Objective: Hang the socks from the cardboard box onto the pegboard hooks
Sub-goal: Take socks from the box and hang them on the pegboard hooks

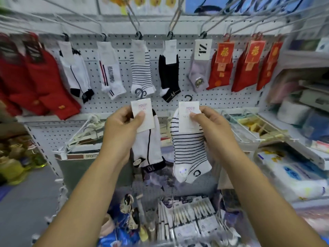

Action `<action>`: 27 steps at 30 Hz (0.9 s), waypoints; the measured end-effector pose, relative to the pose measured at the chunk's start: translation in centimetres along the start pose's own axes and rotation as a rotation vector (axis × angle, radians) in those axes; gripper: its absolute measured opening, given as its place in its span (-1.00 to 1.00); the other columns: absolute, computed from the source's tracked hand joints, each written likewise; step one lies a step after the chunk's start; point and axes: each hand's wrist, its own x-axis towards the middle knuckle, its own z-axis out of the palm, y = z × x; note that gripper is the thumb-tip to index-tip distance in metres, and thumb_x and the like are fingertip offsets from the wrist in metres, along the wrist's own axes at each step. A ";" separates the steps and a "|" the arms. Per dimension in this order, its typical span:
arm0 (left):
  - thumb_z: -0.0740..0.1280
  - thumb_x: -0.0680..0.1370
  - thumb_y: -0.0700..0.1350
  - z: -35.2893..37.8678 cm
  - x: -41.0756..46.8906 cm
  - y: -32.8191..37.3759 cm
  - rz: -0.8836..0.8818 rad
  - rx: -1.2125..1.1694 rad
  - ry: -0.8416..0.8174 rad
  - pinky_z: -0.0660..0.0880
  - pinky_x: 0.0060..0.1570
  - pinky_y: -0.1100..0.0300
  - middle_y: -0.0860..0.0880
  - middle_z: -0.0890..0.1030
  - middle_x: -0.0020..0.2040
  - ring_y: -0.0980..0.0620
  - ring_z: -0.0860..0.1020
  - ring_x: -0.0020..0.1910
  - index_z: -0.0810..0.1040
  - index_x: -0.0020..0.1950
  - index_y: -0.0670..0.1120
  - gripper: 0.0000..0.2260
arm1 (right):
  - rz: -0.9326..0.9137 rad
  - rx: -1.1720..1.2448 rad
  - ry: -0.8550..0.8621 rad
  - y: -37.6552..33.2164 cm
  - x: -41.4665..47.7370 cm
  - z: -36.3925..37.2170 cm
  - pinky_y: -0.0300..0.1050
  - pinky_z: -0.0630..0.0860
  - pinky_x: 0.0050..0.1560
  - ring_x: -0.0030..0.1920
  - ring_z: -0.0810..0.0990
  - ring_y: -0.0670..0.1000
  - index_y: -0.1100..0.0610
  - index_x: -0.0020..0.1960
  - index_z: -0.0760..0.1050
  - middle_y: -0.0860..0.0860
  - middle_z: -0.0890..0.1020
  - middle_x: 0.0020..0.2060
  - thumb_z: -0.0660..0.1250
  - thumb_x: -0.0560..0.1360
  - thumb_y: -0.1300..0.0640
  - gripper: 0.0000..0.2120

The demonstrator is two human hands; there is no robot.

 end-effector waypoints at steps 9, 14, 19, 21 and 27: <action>0.45 0.57 -0.13 -2.3 4.7 3.1 0.093 -0.072 0.172 0.62 0.04 0.14 0.07 0.76 -0.04 0.08 0.71 0.00 0.70 0.06 0.01 -0.90 | -0.214 -0.138 -0.173 -3.1 9.0 6.2 0.04 0.67 0.04 -0.01 0.73 0.00 0.06 0.27 0.50 0.01 0.75 -0.01 0.35 0.61 0.12 -0.76; 0.48 0.55 -0.09 -3.0 7.3 4.6 0.093 -0.078 0.245 0.62 0.19 -0.04 0.06 0.76 -0.02 0.04 0.71 0.05 0.70 0.01 0.06 -0.93 | -0.333 -0.186 -0.124 -4.7 15.4 9.4 0.12 0.67 0.02 0.01 0.70 0.08 -0.08 0.33 0.40 0.06 0.68 0.07 0.35 0.59 0.02 -0.66; 0.47 0.56 -0.10 -3.0 9.3 5.0 0.118 -0.083 0.286 0.62 0.18 -0.03 0.04 0.76 -0.05 0.03 0.72 0.02 0.70 0.06 0.00 -0.90 | -0.423 -0.166 -0.080 -5.9 20.6 11.6 0.01 0.65 0.04 0.06 0.66 0.08 -0.12 0.33 0.37 0.04 0.63 0.10 0.33 0.61 0.03 -0.68; 0.46 0.56 -0.10 -2.8 9.8 4.8 0.119 -0.081 0.287 0.61 0.19 -0.02 0.04 0.76 -0.02 0.05 0.72 0.03 0.69 0.08 0.00 -0.89 | -0.468 -0.194 -0.069 -6.1 21.9 12.2 -0.09 0.57 0.03 0.07 0.61 0.06 -0.10 0.35 0.37 0.02 0.58 0.11 0.33 0.60 0.03 -0.66; 0.45 0.57 -0.11 -2.5 11.1 4.3 0.136 -0.088 0.282 0.59 0.24 -0.04 0.01 0.75 0.03 0.04 0.71 0.08 0.68 0.16 -0.06 -0.82 | -0.535 -0.273 -0.141 -5.6 23.8 13.1 -0.08 0.55 0.05 0.07 0.58 0.04 -0.09 0.29 0.39 -0.03 0.58 0.08 0.32 0.61 0.09 -0.71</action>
